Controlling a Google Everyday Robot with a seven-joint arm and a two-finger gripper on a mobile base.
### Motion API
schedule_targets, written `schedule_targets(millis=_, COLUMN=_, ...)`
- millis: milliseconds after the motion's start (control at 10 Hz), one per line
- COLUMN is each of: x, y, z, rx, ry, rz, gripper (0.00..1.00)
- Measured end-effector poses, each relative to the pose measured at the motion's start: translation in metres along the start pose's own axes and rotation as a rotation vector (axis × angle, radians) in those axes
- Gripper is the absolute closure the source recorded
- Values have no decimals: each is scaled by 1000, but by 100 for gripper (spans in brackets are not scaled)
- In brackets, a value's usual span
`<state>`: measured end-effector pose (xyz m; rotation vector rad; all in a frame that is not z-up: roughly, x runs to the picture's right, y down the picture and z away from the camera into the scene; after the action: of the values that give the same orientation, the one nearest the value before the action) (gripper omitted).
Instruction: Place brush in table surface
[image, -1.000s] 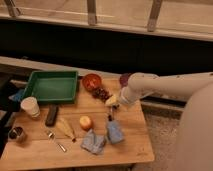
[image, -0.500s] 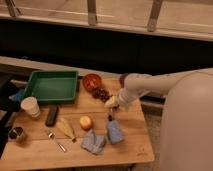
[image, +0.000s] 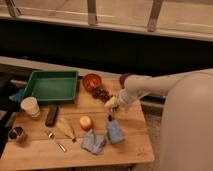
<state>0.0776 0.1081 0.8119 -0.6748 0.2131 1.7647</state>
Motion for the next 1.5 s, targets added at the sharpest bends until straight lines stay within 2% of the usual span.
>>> schedule_targets(millis=100, x=0, y=0, z=2, rx=-2, ry=-2, rz=4, gripper=24)
schedule_targets(millis=400, x=-2, y=7, z=28, rx=-15, ry=22, rz=18, gripper=24)
schedule_targets(millis=1100, x=9, y=15, z=55, rx=-30, ry=76, rz=26, gripper=24)
schedule_targets(millis=1500, x=18, y=24, z=75, rx=0, ry=125, rz=-3, gripper=24)
